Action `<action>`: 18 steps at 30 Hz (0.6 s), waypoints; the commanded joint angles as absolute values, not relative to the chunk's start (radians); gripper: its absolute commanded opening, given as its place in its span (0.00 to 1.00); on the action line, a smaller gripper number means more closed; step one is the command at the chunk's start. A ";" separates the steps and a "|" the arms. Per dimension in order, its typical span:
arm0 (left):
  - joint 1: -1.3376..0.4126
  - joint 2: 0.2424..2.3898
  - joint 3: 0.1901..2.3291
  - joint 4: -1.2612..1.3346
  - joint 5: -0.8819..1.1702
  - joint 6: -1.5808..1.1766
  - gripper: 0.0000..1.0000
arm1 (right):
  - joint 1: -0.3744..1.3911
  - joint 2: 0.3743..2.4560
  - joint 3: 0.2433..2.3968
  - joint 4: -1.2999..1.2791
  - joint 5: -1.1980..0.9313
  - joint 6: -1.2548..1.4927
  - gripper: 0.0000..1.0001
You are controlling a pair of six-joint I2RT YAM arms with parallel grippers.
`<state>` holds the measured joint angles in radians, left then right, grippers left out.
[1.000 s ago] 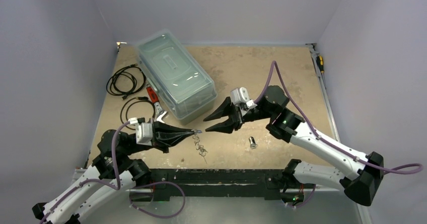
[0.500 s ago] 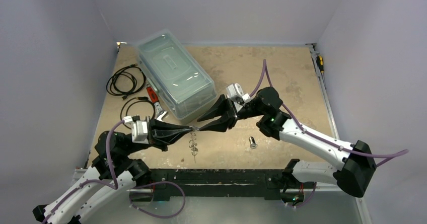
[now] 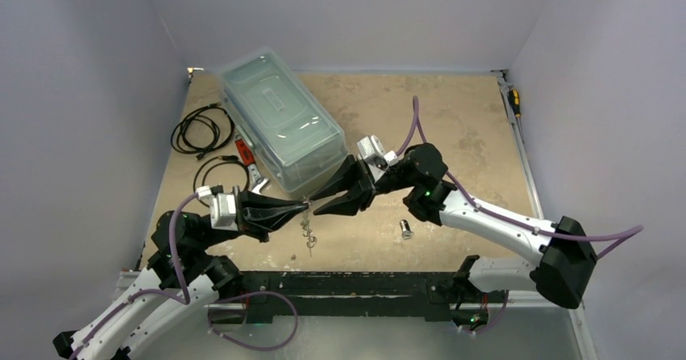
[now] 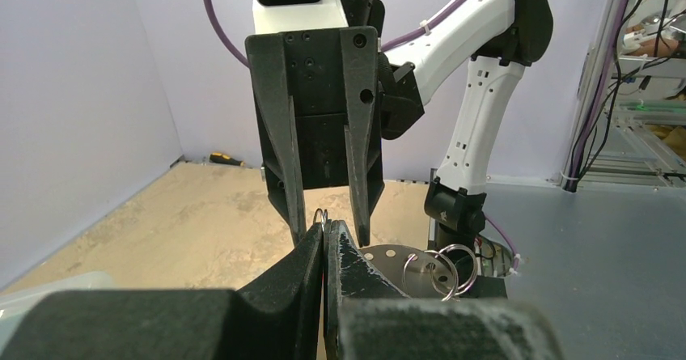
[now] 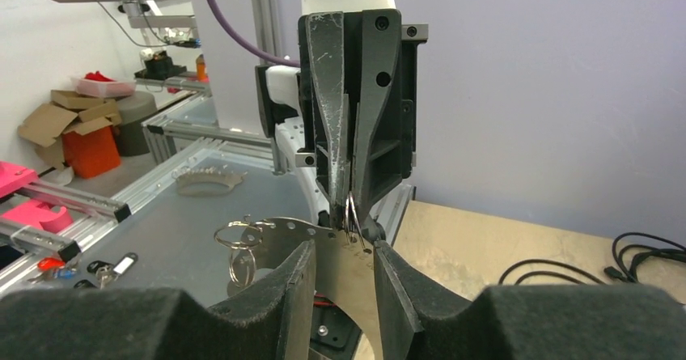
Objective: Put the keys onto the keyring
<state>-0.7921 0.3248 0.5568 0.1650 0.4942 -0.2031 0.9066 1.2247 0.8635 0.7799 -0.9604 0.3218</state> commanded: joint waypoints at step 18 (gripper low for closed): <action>-0.763 0.325 0.548 0.243 0.509 -0.237 0.00 | 0.936 1.271 0.873 0.937 -0.962 0.398 0.15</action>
